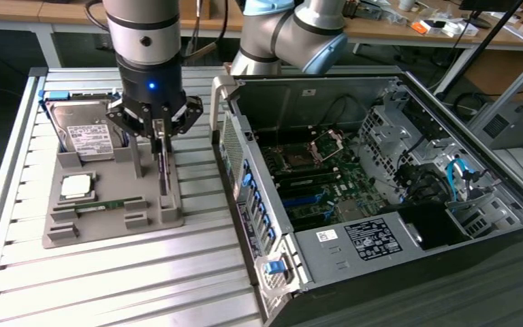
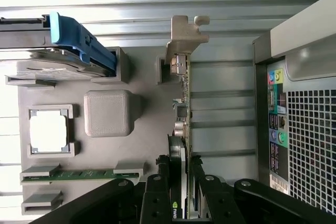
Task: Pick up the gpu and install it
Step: 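Pick up the gpu and move the gpu toward the slot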
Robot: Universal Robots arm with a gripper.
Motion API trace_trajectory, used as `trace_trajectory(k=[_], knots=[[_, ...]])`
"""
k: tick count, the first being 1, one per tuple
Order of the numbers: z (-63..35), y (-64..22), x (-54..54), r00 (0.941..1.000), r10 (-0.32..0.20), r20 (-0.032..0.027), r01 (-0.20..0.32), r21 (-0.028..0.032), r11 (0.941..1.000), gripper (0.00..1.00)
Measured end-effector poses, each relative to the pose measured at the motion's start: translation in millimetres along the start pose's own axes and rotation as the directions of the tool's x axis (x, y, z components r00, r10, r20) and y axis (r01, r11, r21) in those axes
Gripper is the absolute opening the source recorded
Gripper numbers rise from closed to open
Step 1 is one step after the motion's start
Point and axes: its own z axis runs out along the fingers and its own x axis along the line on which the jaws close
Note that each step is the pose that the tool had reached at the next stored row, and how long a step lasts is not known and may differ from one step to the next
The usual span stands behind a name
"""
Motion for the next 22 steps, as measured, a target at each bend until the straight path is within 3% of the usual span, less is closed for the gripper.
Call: trace_trajectory(k=[22], knots=[[-27.9, 1.2, -0.7, 1.0000, 0.000, -0.0001, 0.000, 0.0001, 1.0000, 0.27]])
